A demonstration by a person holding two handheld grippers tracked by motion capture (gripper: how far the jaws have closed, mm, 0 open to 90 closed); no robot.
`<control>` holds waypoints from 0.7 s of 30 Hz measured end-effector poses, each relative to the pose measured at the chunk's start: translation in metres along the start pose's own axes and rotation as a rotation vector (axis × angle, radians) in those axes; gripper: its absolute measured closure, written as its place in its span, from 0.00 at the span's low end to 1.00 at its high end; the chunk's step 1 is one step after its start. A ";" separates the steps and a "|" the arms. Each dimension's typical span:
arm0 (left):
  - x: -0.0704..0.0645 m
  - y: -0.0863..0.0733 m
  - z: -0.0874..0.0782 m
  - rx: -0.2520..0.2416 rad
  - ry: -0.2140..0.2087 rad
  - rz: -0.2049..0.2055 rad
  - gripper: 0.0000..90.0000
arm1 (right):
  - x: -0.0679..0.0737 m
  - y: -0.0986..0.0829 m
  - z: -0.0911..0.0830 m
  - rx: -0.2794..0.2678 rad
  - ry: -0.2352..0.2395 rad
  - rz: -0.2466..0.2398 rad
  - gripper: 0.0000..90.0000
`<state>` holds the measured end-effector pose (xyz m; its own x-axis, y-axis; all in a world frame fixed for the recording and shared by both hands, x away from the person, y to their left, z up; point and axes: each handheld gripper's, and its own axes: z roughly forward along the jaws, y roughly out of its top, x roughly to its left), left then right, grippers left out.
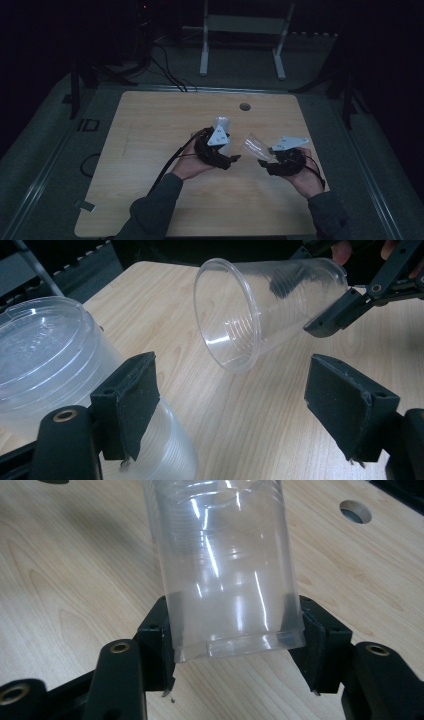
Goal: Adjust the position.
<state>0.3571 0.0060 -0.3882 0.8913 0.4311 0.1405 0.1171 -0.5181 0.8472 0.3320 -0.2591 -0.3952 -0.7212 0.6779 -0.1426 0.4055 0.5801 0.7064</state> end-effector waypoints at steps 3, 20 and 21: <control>0.000 0.000 0.000 -0.008 0.002 -0.012 0.25 | 0.002 -0.002 0.001 -0.018 -0.003 0.016 0.47; 0.003 0.000 0.000 -0.037 -0.002 -0.074 0.28 | 0.006 -0.013 0.000 -0.116 -0.051 0.085 0.47; 0.003 0.000 0.000 -0.036 -0.002 -0.076 0.28 | 0.007 -0.013 0.000 -0.125 -0.059 0.091 0.47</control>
<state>0.3597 0.0078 -0.3879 0.8814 0.4665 0.0745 0.1682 -0.4573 0.8733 0.3218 -0.2619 -0.4058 -0.6495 0.7521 -0.1120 0.3915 0.4570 0.7986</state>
